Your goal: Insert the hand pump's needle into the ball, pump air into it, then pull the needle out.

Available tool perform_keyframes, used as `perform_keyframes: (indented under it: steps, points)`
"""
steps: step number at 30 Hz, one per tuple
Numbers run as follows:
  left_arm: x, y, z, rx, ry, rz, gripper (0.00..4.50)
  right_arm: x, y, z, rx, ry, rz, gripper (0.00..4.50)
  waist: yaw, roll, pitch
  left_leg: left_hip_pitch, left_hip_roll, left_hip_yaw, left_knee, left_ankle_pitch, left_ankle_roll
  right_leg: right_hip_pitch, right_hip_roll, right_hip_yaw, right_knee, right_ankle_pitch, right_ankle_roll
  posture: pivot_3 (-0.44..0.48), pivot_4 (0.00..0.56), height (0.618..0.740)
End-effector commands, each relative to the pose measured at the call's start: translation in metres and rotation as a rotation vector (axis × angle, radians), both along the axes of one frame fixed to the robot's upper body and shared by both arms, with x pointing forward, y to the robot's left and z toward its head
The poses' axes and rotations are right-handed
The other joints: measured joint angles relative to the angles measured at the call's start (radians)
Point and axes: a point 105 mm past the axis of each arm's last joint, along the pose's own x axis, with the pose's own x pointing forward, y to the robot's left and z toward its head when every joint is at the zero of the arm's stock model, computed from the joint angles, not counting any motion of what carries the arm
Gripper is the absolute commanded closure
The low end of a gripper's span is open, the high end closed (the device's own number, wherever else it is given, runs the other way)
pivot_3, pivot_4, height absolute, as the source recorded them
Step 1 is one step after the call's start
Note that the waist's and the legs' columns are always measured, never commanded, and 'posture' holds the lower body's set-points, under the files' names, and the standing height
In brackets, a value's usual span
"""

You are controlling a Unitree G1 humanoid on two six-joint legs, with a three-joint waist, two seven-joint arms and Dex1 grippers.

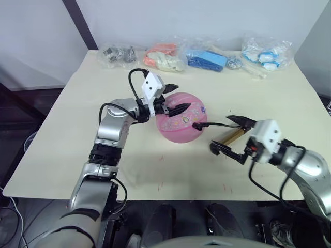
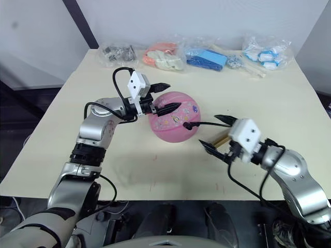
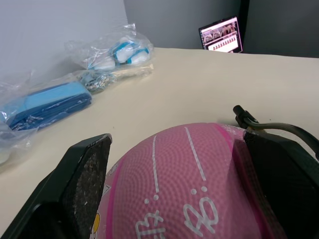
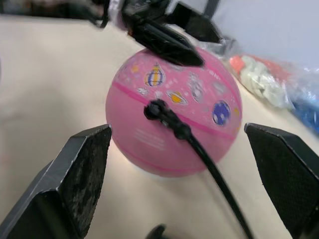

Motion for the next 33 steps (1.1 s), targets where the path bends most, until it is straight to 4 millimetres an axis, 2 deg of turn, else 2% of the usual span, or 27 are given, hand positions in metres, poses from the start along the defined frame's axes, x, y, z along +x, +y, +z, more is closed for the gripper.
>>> perform_keyframes:
  steps: [1,6,13,19,22,29,30,33]
  points:
    - [-0.003,-0.005,-0.041,0.093,0.127,0.005,0.00,0.013,0.007,0.006,-0.166,-0.105,-0.019,0.02,0.002,0.000,0.000,0.000,0.000,0.000,0.000,0.000,0.000,0.000,0.000,0.000,0.000,0.000,0.000,0.000,0.150,0.736]
    - [-0.002,-0.007,-0.045,0.092,0.150,0.022,0.00,0.022,0.021,0.007,-0.343,-0.201,0.038,0.02,0.005,0.000,0.000,-0.002,-0.001,-0.004,0.003,0.000,0.000,0.001,-0.001,-0.003,-0.001,0.000,0.000,0.000,0.150,0.736]
    - [-0.004,-0.009,-0.054,0.097,0.179,0.027,0.00,0.027,0.033,0.002,-0.427,-0.240,0.094,0.02,0.004,0.000,-0.001,-0.002,-0.001,-0.004,0.003,0.000,0.000,0.002,-0.001,-0.003,-0.001,0.000,0.000,0.000,0.150,0.736]
    - [-0.005,-0.010,-0.058,0.099,0.189,0.022,0.00,0.032,0.034,0.001,-0.493,-0.279,0.096,0.02,0.004,0.000,-0.002,-0.002,-0.001,-0.005,0.003,0.000,0.000,0.002,-0.001,-0.004,-0.001,0.000,0.000,0.000,0.150,0.736]
    - [-0.005,-0.010,-0.057,0.096,0.190,0.025,0.00,0.033,0.035,0.001,-0.515,-0.291,0.101,0.80,0.004,0.000,-0.002,-0.002,-0.001,-0.005,0.003,0.000,0.000,0.002,-0.001,-0.004,-0.001,0.000,0.000,0.000,0.150,0.736]
    - [-0.005,-0.011,-0.058,0.094,0.190,0.033,0.00,0.031,0.041,0.001,-0.526,-0.317,0.121,4.25,0.004,0.000,-0.003,-0.002,-0.002,-0.005,0.003,0.000,0.000,0.002,-0.001,-0.004,-0.001,0.000,0.000,0.000,0.150,0.736]
    - [-0.005,-0.011,-0.059,0.094,0.190,0.034,0.00,0.031,0.041,0.001,-0.524,-0.319,0.122,4.42,0.004,0.000,-0.003,-0.001,-0.002,-0.005,0.003,0.000,0.000,0.002,-0.001,-0.004,-0.001,0.000,0.000,0.000,0.150,0.736]
    - [-0.005,-0.013,-0.064,0.096,0.199,0.039,0.00,0.030,0.040,0.002,-0.517,-0.326,0.120,4.41,0.004,0.000,-0.003,-0.001,-0.002,-0.005,0.003,0.000,0.000,0.002,-0.001,-0.004,-0.001,0.000,0.000,0.000,0.150,0.736]
